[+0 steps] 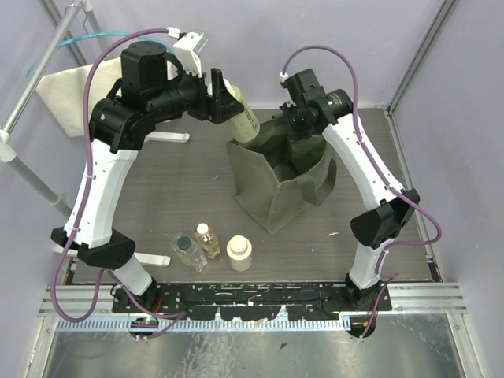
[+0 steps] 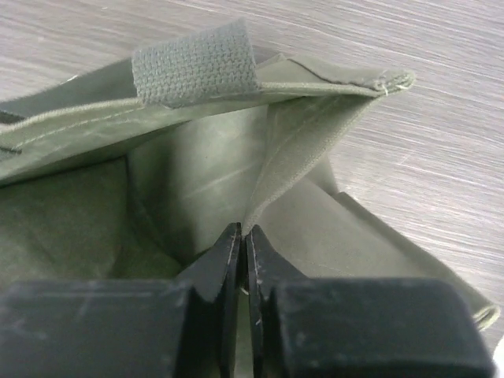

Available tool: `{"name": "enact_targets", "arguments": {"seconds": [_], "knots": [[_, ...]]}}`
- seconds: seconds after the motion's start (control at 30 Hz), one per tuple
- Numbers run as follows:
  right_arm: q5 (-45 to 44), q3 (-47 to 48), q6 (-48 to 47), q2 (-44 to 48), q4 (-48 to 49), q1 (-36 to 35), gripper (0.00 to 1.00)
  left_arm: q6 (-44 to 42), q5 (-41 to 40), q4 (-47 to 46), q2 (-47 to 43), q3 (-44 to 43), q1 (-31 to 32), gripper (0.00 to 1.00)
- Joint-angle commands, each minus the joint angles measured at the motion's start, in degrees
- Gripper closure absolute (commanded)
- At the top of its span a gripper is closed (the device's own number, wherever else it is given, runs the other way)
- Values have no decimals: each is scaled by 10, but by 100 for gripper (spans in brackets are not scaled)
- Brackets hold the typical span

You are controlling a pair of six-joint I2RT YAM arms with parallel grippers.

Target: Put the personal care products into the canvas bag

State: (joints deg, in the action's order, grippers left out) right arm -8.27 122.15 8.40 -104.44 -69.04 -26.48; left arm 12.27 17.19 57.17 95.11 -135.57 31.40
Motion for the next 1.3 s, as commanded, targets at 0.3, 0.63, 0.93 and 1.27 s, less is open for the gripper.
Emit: {"name": "enact_targets", "arguments": {"seconds": [0.3, 0.63, 0.93, 1.27], "knots": [[103, 69, 59, -9, 2, -61, 98, 10, 37, -85, -20, 2, 5, 100], [19, 52, 46, -3, -2, -64, 27, -4, 27, -104, -19, 83, 5, 100], [-73, 97, 29, -14, 0, -50, 0, -28, 14, -168, -5, 167, 10, 100], [-130, 123, 4, -26, -2, 28, 0, -76, -24, -206, 4, 201, 50, 100]]}}
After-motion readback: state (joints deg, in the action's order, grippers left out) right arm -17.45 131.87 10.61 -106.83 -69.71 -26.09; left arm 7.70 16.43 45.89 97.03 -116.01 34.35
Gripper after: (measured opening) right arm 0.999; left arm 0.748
